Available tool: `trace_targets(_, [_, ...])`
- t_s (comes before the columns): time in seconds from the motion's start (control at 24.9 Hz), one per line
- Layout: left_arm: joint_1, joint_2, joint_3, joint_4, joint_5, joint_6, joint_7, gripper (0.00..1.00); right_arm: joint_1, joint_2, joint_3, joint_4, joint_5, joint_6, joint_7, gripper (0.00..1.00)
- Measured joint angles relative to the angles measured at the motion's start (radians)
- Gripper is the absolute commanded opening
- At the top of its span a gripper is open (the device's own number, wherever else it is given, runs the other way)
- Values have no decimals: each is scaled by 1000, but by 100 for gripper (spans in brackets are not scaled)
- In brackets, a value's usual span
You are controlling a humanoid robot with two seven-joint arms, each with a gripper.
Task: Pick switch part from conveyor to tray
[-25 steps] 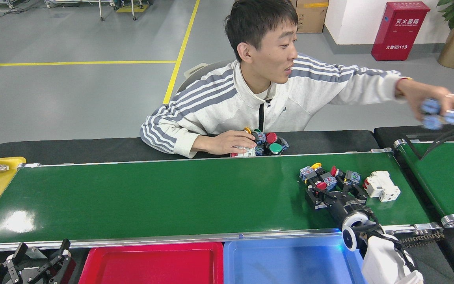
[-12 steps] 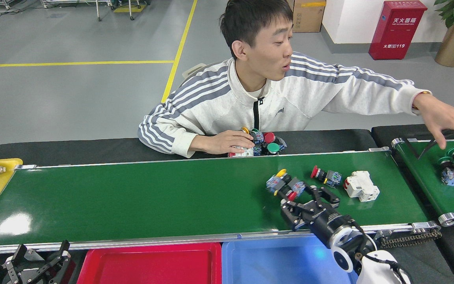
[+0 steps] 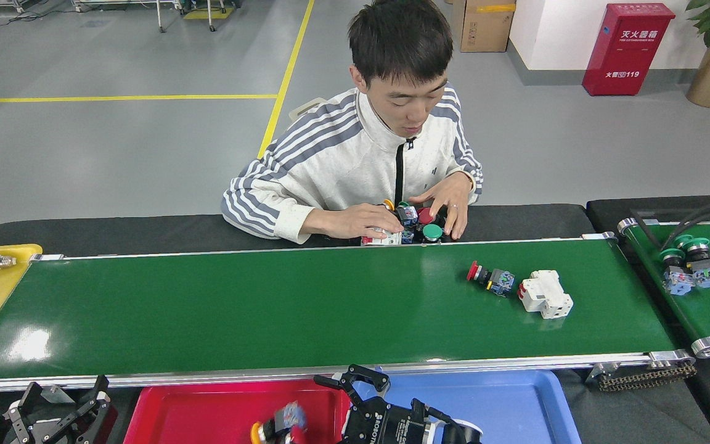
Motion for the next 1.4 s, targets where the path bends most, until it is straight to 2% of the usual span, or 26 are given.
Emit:
trace_targets(0.04, [3, 0, 0, 0, 0, 0, 0, 100, 22, -6, -43, -24, -38, -2, -3, 100])
trace_targets(0.12, [6, 0, 0, -1, 0, 0, 0, 100, 104, -38, -199, -77, -86, 8, -2, 100])
trace_targets(0.24, [6, 0, 0, -2, 0, 1, -1, 100, 278, -33, -419, -142, -103, 168, 4, 99])
trace_targets(0.36, [6, 0, 0, -3, 0, 2, -1, 100, 364, -26, -470, -156, -106, 444, -8, 100])
trace_targets(0.48, [6, 0, 0, -3, 0, 3, -1, 100, 379, -24, -476, -160, -113, 634, -35, 100])
trace_targets(0.6, [6, 0, 0, -2, 0, 3, -2, 100, 348, -21, -476, -157, -122, 717, -43, 100])
trace_targets(0.72, [6, 0, 0, -2, 0, 4, -2, 100, 260, -22, -462, -128, -120, 744, 12, 100])
trace_targets(1.08, [4, 0, 0, -2, 0, 4, -2, 100, 76, -21, -326, 14, -119, 746, 129, 100])
trace_targets(1.4, [-3, 0, 0, -1, 0, 6, -2, 100, -25, 15, -313, 125, -117, 716, 149, 100])
